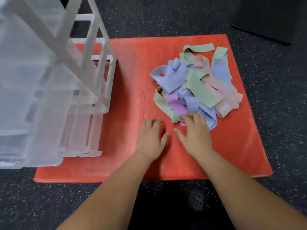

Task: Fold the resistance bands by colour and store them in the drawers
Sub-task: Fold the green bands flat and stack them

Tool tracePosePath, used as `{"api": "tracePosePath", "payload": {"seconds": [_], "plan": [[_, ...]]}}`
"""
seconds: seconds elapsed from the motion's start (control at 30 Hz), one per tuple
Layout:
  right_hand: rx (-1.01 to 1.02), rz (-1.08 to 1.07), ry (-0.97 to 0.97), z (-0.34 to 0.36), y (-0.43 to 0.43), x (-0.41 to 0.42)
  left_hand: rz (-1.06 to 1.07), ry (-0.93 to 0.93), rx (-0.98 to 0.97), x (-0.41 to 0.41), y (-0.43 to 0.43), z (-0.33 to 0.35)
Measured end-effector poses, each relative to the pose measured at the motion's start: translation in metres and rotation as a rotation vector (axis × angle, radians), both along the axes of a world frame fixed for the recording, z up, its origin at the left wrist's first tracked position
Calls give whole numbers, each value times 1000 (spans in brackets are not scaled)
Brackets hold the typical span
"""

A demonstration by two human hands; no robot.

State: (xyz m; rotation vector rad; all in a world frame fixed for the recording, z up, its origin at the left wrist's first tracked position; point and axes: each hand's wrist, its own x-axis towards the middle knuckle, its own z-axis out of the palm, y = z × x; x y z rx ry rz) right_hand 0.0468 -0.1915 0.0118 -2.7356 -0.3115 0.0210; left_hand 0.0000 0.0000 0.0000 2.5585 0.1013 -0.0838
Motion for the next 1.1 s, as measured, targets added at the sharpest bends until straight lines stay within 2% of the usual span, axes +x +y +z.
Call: {"api": "tracePosePath", "payload": {"seconds": [0.27,0.4,0.47,0.6,0.73,0.97,1.1], "plan": [[-18,-93,-347,-73,20,8,25,-312,210,-13,-6,-65],[33,-101,-456,-76,17,2,51,-292,201,-9,-2,-68],[10,-97,-460,-77,14,-4,27,-279,149,-16,-2,-67],[-100,-51,-329,-68,6,-15,-53,-290,108,-39,3,-65],[-30,-64,-261,-49,9,-13,-84,-279,105,-48,13,-65],[-95,-141,-372,-57,26,-7,-53,-329,161,-51,9,-68],[63,-194,-444,-72,26,-2,-44,-348,172,-50,8,-70]]}}
